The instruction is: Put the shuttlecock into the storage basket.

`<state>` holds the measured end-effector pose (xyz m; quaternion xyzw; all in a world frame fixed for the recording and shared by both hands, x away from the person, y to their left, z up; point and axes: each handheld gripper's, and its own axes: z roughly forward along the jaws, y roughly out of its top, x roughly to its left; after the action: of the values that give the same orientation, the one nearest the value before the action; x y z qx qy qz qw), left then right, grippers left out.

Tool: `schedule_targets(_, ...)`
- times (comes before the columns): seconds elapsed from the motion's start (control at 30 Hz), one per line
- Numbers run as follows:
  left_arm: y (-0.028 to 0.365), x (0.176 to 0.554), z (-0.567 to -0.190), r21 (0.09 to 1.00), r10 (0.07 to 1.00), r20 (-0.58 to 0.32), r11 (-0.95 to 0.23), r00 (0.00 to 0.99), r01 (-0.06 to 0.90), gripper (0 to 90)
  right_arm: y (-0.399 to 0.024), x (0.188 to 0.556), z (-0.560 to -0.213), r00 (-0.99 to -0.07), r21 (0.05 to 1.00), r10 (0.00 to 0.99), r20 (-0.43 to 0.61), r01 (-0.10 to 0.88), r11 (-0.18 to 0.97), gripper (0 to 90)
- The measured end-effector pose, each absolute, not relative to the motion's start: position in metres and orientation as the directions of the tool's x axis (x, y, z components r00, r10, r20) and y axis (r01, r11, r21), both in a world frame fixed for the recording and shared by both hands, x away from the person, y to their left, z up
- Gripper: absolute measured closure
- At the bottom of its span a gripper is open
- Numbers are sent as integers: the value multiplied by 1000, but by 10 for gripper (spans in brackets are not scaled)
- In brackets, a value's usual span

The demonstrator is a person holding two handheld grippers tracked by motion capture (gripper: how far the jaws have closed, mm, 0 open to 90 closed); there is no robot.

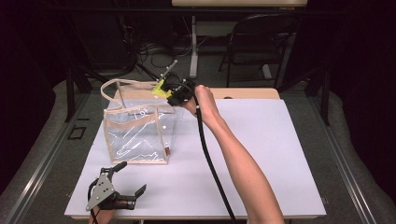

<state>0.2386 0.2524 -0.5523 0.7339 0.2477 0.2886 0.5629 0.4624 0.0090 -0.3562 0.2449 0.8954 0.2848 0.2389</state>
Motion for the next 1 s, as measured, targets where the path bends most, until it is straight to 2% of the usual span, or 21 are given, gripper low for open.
schedule_targets(1.0, 253, 239, -553, 970, 688, 138, -239, 712, 43, 1, 12, 475, -366, -754, 602, 591, -286, 338, 723, 644)
